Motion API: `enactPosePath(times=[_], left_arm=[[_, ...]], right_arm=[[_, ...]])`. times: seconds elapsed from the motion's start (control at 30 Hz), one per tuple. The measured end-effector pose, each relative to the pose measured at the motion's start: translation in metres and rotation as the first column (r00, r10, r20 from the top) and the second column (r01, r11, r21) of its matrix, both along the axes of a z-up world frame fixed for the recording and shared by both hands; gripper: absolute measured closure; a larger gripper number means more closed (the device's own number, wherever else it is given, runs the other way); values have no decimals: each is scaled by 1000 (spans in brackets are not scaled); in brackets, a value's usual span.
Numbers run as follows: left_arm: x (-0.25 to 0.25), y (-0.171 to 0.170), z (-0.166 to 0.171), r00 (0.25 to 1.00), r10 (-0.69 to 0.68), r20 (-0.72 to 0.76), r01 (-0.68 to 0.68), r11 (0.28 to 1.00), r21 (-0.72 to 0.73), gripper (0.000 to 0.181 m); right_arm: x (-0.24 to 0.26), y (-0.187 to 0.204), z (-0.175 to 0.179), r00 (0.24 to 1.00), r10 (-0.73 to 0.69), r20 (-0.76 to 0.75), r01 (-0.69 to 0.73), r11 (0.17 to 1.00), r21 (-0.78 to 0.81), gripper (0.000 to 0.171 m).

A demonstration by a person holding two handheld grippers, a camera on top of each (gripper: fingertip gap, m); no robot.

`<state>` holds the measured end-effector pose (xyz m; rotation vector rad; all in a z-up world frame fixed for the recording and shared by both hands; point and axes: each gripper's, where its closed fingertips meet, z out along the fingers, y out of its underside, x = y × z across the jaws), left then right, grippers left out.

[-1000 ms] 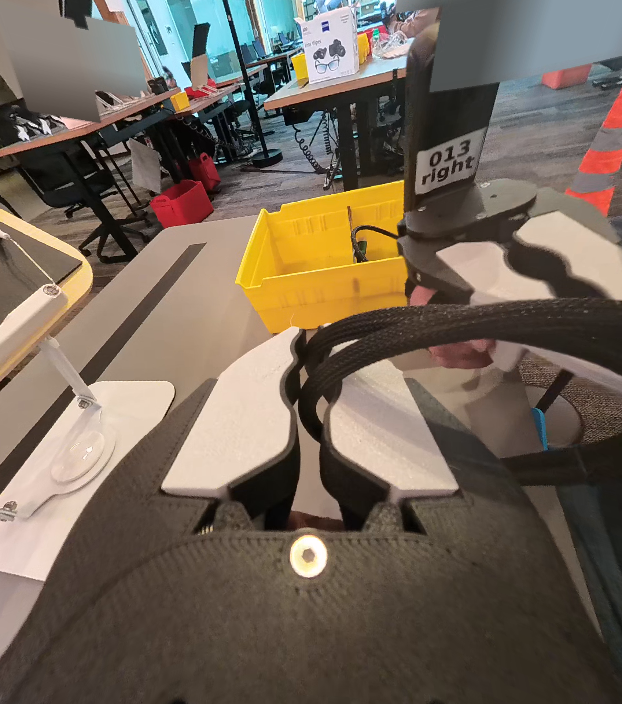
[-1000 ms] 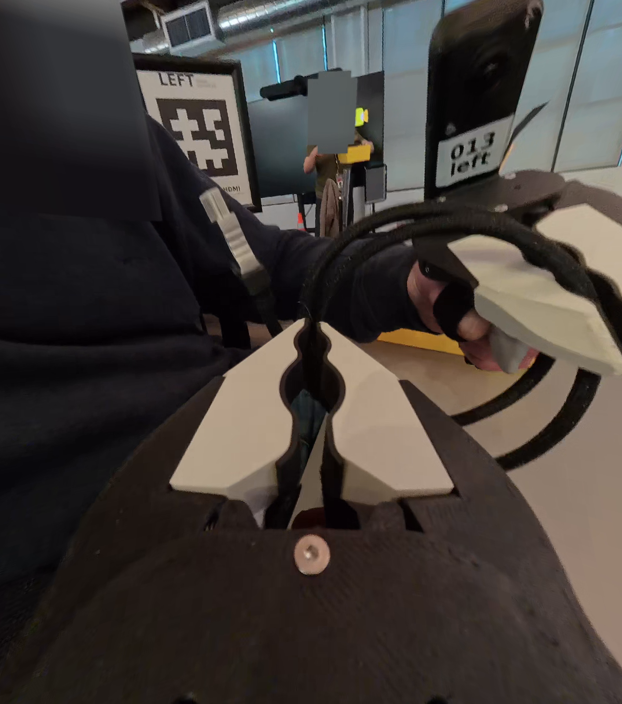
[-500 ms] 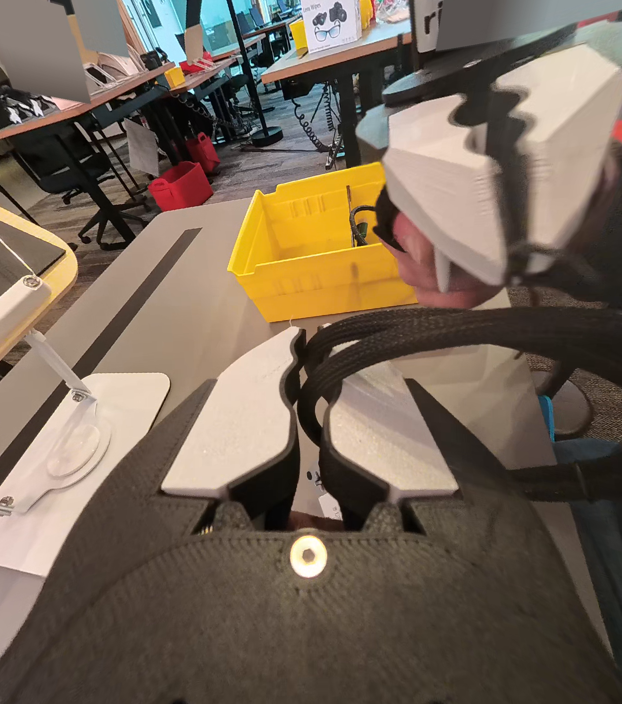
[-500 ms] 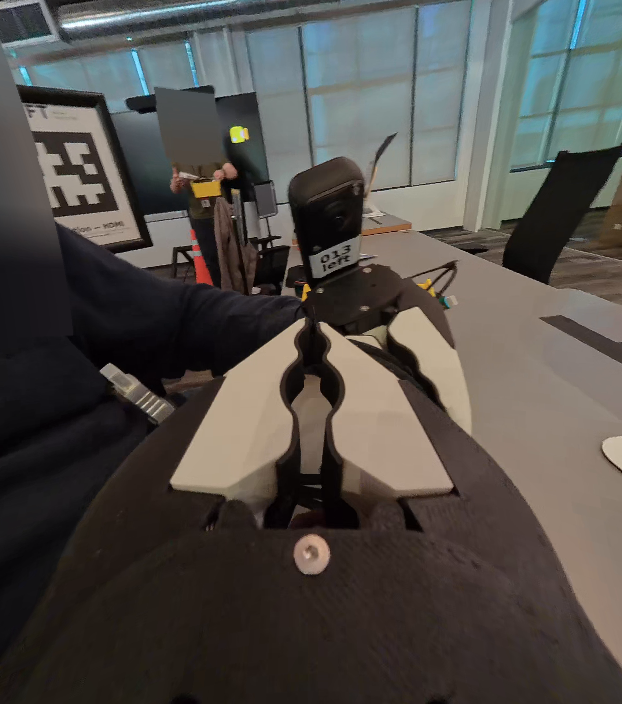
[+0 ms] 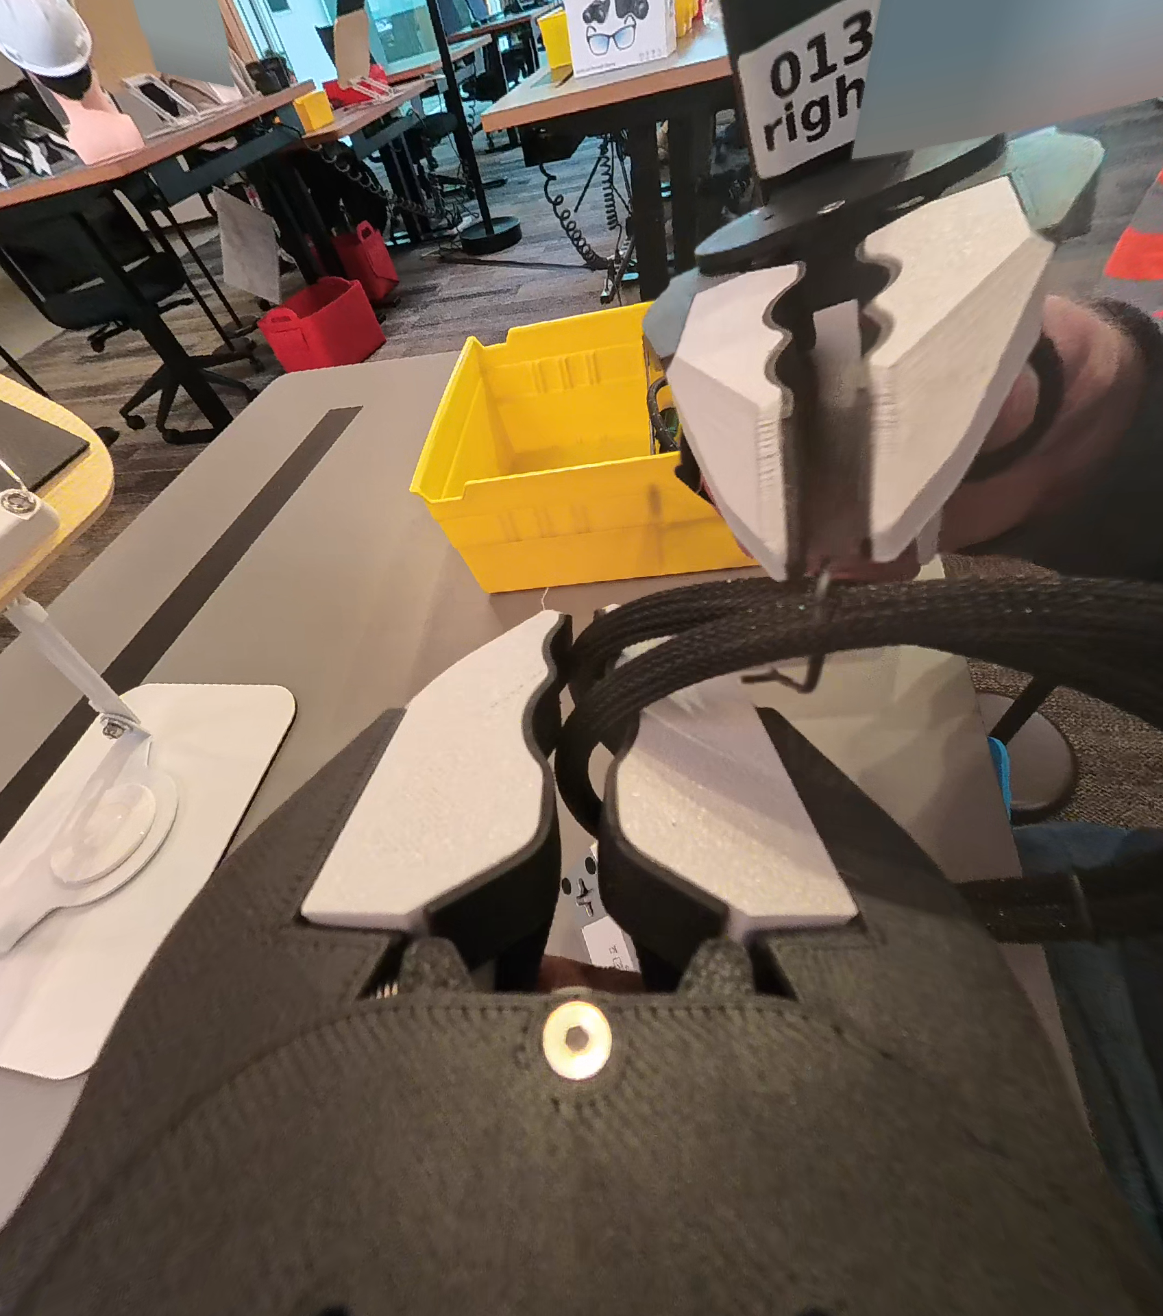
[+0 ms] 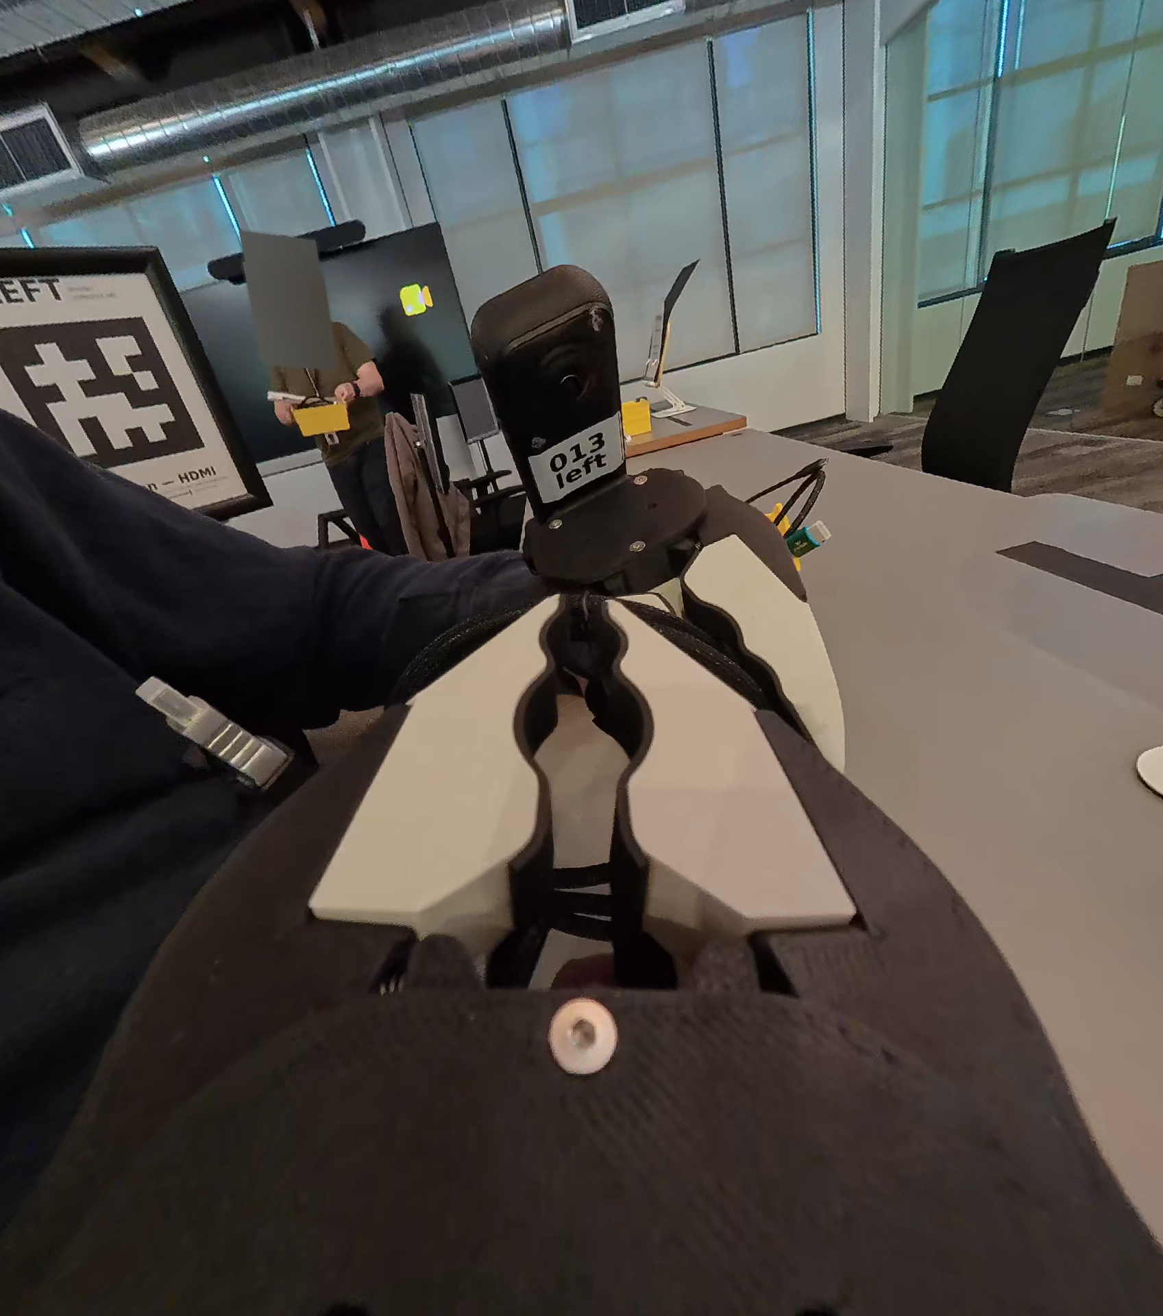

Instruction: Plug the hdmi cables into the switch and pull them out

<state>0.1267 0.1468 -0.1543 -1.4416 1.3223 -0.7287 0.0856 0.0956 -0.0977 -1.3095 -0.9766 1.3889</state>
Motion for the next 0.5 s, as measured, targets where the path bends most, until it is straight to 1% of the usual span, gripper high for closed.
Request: enactPosePath(times=[0.1,0.27,0.37,0.5], left_arm=[[1,0,0,1000,-2,-2,2,1000,-3,177],[2,1,3,1000,-2,-6,2,1000,7,177],[2,1,9,1000,-10,-6,10,1000,24,177],[5,0,17,1000,-17,-15,18,999,52,177]], right_arm=[[4,1,-1,1000,-8,-21,8,1000,-9,166],[16,4,3,995,-12,-97,8,999,-49,153],[21,2,0,985,54,-165,-76,989,-126,140],[23,2,-4,951,121,-285,-189,956,-226,138]])
